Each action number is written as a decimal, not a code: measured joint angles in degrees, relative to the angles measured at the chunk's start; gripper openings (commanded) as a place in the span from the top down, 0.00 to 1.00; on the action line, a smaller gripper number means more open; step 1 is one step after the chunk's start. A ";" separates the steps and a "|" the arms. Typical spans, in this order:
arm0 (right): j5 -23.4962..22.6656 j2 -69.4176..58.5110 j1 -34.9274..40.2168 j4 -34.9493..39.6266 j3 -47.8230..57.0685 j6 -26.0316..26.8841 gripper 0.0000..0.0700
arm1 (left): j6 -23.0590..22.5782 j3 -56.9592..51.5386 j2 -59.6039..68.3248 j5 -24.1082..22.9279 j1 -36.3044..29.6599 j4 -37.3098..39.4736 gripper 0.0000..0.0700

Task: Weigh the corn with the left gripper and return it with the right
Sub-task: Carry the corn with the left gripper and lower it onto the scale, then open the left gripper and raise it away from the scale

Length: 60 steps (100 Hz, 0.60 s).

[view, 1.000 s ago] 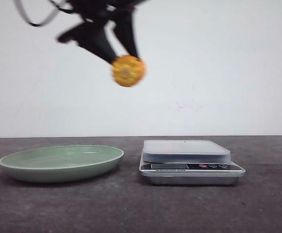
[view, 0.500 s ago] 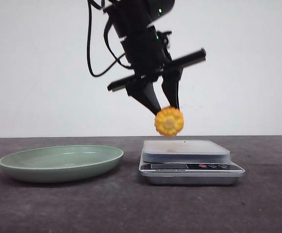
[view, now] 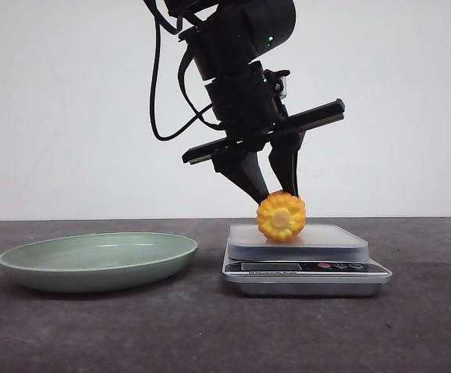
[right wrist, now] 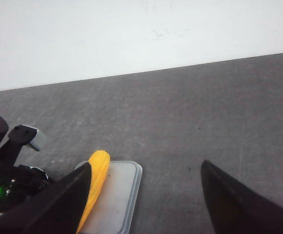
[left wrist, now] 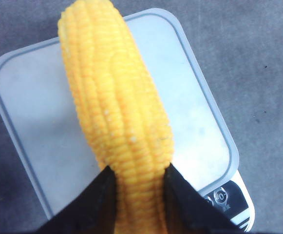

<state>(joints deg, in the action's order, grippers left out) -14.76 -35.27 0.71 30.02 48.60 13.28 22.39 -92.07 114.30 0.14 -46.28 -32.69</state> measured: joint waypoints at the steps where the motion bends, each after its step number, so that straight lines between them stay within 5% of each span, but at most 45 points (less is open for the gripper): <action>1: 0.00 0.00 0.00 0.04 0.00 0.00 0.36 | 0.02 0.00 0.02 0.00 0.00 0.04 0.61; 9: 0.00 0.00 0.00 0.39 0.00 0.00 0.36 | 0.00 0.00 0.09 0.00 -0.13 0.33 0.31; 13: 0.00 0.00 0.00 0.55 0.00 0.00 0.36 | -0.15 0.00 0.09 0.02 -0.13 0.28 0.24; 39: 0.00 0.00 0.00 0.61 0.00 -0.04 0.32 | -2.25 0.04 -1.38 -0.55 -0.28 -1.22 0.24; 60: 0.00 0.00 0.00 0.74 0.00 -0.04 0.32 | -6.91 0.20 -17.73 -7.26 0.20 -1.64 0.26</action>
<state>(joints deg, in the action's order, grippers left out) -14.76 -35.27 0.71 30.76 48.60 13.23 15.49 -91.88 96.57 -7.11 -46.09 -34.33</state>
